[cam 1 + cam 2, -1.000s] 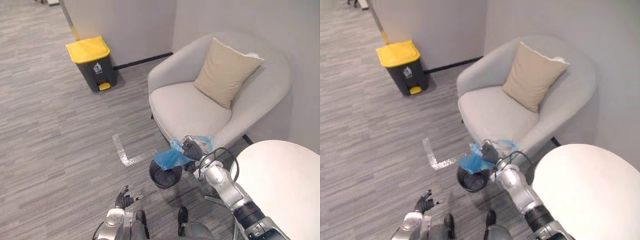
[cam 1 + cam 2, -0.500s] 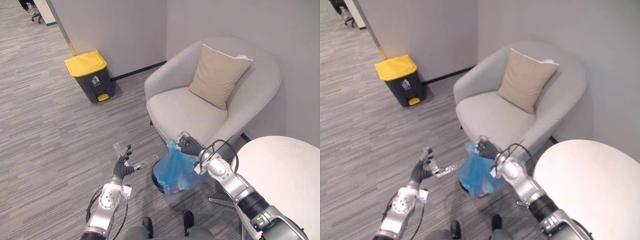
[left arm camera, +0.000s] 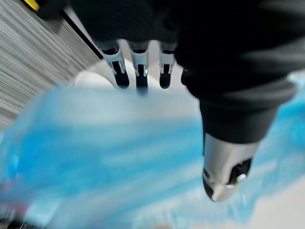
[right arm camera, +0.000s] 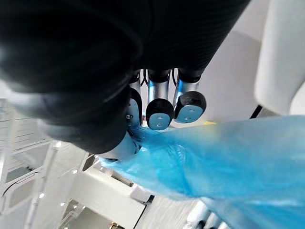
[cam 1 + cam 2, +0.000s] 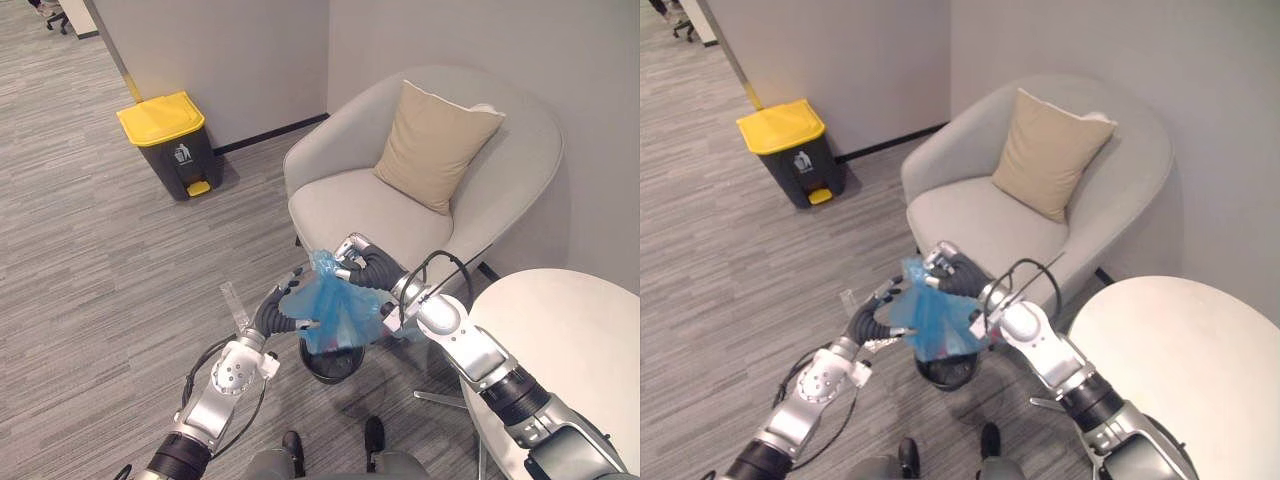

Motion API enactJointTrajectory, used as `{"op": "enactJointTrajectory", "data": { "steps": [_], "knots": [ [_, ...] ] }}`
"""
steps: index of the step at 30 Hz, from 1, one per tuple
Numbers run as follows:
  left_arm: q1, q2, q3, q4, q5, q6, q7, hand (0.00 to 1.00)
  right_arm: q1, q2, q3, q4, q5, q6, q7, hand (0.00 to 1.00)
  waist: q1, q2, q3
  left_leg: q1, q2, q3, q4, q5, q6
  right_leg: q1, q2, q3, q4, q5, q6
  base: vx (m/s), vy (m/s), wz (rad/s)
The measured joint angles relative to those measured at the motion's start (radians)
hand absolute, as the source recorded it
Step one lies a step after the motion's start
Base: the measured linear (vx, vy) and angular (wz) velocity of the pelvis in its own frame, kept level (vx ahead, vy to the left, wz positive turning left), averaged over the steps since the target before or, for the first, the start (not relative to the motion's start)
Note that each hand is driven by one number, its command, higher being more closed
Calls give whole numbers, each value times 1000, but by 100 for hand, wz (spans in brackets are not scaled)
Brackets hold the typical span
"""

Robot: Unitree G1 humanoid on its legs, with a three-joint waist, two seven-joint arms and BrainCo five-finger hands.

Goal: Gather rubbish on tea table into small bin, then transfer packed bag to large trash can.

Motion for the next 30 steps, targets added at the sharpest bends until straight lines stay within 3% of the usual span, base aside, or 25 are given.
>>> {"op": "enactJointTrajectory", "data": {
  "steps": [4,12,19,22,23,30],
  "knots": [
    [-59,25,-13,-1,110,0,17,0,-14,-1,10,-57,5,-7,14,100,-18,-12,-8,-1,-3,-12,3,-4,3,13,-1,-10,-13,0,0,40,10,6],
    [-116,19,-9,-1,245,11,97,0,-48,13,70,-75,40,-19,17,100,-20,-20,-13,-2,-4,-19,-4,-5,3,14,0,-10,-17,0,0,6,1,2],
    [-116,-104,-12,29,255,29,121,0,-56,97,123,-72,42,-13,20,100,-20,-24,-20,2,-6,-27,-9,-1,4,18,0,-12,-17,0,-1,-3,0,1],
    [-115,-148,-33,68,250,30,121,0,-56,119,131,-65,46,16,20,100,-20,-34,-28,13,-12,-32,-43,19,4,19,-2,-15,-18,0,-1,-19,-6,6],
    [-115,-157,-46,82,243,30,121,100,-56,126,136,-59,53,23,21,100,-20,-36,-30,23,-15,-33,-62,28,4,20,-3,-15,-18,0,-1,0,0,0],
    [-116,-175,-88,135,242,30,119,100,-53,138,156,-57,91,50,28,100,-21,-35,-40,85,-31,-36,-189,95,5,28,-7,-17,-27,0,-1,-3,-1,0]
  ]
}}
